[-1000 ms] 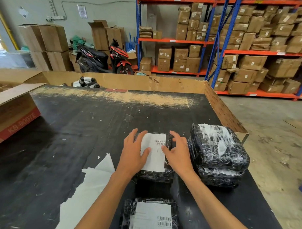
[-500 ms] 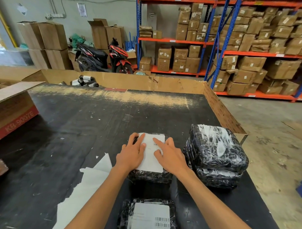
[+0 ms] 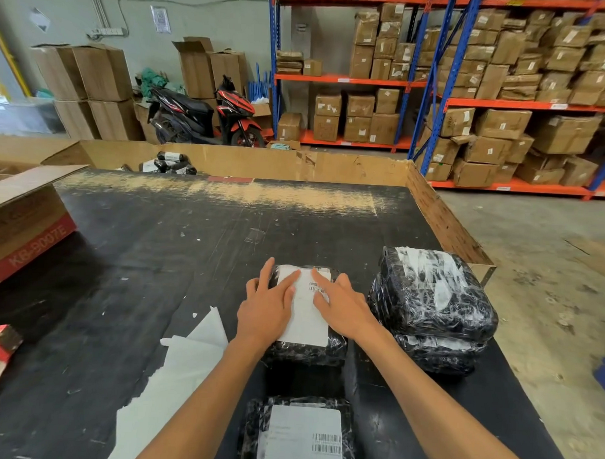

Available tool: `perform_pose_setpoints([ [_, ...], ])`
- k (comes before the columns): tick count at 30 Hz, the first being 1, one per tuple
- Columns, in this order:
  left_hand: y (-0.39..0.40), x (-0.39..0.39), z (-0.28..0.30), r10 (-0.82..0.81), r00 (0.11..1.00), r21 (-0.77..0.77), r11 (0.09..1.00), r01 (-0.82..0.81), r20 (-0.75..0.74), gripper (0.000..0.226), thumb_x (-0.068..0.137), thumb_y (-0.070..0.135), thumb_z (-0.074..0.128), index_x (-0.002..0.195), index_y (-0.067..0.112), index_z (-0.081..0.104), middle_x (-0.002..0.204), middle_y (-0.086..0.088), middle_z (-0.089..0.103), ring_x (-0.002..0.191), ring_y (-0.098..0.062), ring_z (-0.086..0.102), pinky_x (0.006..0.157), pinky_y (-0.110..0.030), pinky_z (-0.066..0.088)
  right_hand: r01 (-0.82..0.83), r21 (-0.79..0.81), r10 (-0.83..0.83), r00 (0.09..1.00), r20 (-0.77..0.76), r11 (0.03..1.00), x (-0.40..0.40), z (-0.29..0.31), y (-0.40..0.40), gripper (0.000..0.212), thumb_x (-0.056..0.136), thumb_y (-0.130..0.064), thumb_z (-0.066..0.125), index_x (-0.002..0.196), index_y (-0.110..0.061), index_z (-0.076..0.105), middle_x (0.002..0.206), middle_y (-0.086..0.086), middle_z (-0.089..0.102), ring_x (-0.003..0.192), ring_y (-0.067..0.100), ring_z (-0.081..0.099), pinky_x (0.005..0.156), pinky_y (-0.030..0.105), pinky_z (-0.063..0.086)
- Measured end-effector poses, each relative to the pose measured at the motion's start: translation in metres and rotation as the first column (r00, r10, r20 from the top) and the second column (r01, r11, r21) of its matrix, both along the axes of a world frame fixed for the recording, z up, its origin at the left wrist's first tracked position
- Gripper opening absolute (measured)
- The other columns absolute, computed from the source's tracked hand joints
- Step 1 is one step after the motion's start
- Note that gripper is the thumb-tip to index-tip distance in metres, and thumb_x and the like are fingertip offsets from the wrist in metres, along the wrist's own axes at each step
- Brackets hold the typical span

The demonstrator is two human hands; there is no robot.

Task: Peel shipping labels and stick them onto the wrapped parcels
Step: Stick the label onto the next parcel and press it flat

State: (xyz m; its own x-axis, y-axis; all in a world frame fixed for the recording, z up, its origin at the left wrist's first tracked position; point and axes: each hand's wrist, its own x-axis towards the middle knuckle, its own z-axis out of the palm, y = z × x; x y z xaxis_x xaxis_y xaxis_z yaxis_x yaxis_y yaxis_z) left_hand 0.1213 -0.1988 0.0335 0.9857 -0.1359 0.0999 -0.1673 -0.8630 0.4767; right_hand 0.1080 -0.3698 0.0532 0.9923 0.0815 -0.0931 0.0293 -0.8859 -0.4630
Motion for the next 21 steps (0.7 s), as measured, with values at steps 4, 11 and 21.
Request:
perform_pose_setpoints([
  [4, 0.0, 0.006, 0.004, -0.011, 0.997, 0.022, 1.0, 0.013, -0.082, 0.043, 0.103, 0.047, 0.022, 0.144, 0.055, 0.03, 0.16, 0.016, 0.013, 0.133, -0.035, 0.034, 0.093, -0.052, 0.044, 0.0, 0.011, 0.001, 0.999, -0.044, 1.0, 0.005, 0.003, -0.003, 0.058, 0.106, -0.038, 0.029, 0.16, -0.028, 0.012, 0.148, 0.016, 0.029, 0.104, 0.042, 0.057, 0.085, 0.041, 0.048],
  [11, -0.003, 0.016, 0.007, -0.039, 0.984, 0.0, 0.999, 0.04, -0.171, 0.057, 0.093, 0.068, 0.031, 0.148, 0.053, 0.024, 0.155, 0.011, 0.011, 0.128, -0.036, 0.041, 0.101, -0.056, 0.041, -0.016, 0.22, 0.059, 0.98, -0.19, 0.975, 0.004, 0.005, -0.014, 0.093, 0.096, -0.054, 0.055, 0.161, -0.025, -0.005, 0.15, 0.005, 0.023, 0.133, 0.036, 0.041, 0.106, 0.044, 0.042],
  [21, 0.018, 0.019, -0.003, -0.241, 0.938, -0.345, 0.927, 0.145, -0.251, 0.1, 0.07, 0.068, 0.072, 0.153, 0.04, 0.023, 0.157, 0.021, -0.004, 0.145, -0.023, 0.021, 0.111, -0.048, 0.039, -0.108, 0.373, 0.234, 0.921, -0.312, 0.922, -0.008, 0.012, -0.024, 0.145, 0.068, -0.041, 0.091, 0.148, -0.046, -0.03, 0.164, 0.005, -0.027, 0.154, 0.028, -0.014, 0.12, 0.054, 0.02],
])
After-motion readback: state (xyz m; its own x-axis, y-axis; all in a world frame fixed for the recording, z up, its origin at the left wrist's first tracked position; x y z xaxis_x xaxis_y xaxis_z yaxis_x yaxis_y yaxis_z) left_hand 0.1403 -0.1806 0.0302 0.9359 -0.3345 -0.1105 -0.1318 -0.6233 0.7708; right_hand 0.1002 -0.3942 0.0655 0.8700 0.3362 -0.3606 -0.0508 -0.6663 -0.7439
